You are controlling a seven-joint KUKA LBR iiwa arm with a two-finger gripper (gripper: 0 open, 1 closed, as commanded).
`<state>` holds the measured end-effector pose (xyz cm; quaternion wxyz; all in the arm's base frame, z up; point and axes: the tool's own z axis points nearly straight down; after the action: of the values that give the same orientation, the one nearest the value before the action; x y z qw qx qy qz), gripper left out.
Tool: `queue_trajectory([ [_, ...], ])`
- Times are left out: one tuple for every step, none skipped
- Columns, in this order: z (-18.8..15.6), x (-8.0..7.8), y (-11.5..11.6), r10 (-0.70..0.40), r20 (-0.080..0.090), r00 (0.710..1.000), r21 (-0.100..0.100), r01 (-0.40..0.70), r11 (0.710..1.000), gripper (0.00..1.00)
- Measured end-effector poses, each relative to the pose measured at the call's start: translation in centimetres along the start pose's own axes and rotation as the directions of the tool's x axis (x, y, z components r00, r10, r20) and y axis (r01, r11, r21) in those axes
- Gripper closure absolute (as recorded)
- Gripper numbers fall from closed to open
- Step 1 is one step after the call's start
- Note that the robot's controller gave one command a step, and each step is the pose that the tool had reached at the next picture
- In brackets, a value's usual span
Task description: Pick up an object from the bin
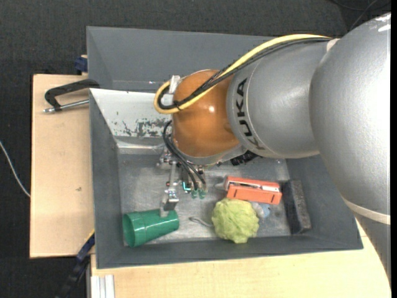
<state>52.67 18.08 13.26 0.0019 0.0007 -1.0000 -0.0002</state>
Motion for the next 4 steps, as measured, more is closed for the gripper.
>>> queue_trajectory([
  [-0.2, -0.1, 0.0, 0.001, 0.004, 1.0, -0.001, -0.001, 1.0, 0.0],
  [0.3, 0.7, 0.3, -0.14, 0.007, 0.99, 0.0, 0.14, 0.99, 0.0],
  [1.3, 2.5, -1.0, -0.349, 0.005, 0.937, -0.001, 0.349, 0.937, 0.0],
  [4.4, 2.4, 0.4, -0.597, 0.001, 0.802, 0.008, 0.597, 0.802, 1.0],
])
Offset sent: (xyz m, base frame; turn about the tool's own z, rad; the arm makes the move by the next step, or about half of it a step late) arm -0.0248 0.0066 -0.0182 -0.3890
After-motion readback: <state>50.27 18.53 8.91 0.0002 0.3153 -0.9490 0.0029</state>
